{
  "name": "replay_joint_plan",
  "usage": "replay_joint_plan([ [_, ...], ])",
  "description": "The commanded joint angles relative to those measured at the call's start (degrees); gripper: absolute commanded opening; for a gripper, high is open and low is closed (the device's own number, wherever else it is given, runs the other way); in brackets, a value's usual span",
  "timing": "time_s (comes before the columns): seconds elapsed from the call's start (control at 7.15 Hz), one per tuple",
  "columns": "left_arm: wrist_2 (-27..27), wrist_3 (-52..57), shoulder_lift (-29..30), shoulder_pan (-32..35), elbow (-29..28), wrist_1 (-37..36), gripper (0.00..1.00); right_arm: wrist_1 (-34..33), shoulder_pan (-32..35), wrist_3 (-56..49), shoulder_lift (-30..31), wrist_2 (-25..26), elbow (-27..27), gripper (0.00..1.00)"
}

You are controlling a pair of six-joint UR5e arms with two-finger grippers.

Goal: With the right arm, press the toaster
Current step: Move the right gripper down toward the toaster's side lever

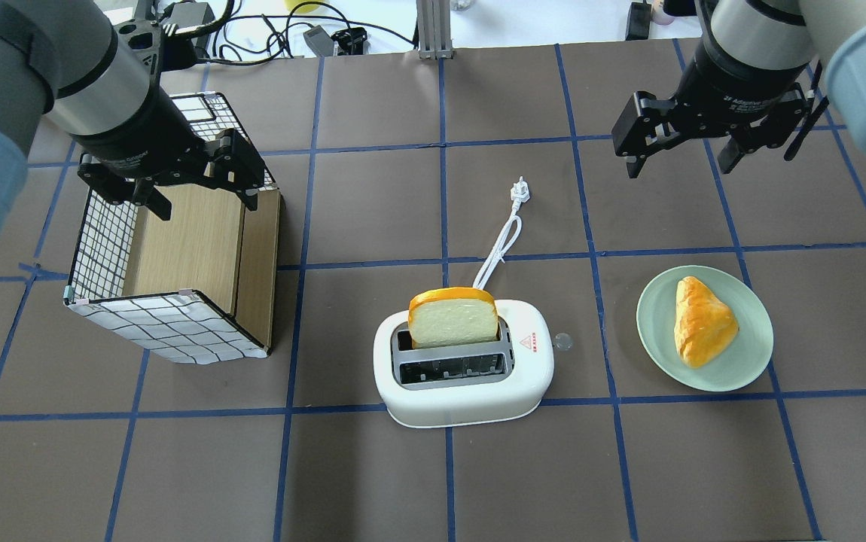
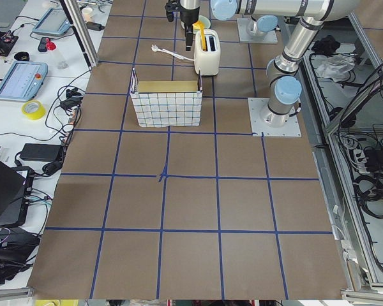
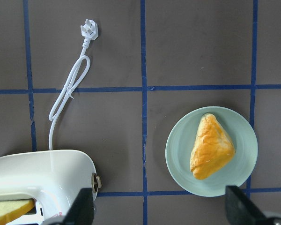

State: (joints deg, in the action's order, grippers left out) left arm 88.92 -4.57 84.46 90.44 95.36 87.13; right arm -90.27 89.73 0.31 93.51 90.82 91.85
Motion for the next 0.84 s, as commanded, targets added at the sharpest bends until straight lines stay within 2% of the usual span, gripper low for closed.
replay_joint_plan([
  [0.0,0.0,0.0,0.0,0.0,0.0,0.1,1.00,6.8,0.0,0.7,2.6,0.2,2.1,0.33],
  [0.14,-0.1,0.0,0.0,0.0,0.0,0.0,1.00,8.9,-0.2,1.0,4.4,0.0,4.7,0.00],
  [0.42,-0.1,0.0,0.0,0.0,0.0,0.0,1.00,8.3,-0.3,1.3,6.2,-1.3,9.4,0.00],
  [0.7,0.0,0.0,0.0,0.0,0.0,0.0,1.00,7.7,-0.5,0.7,6.5,-4.2,11.6,0.00],
])
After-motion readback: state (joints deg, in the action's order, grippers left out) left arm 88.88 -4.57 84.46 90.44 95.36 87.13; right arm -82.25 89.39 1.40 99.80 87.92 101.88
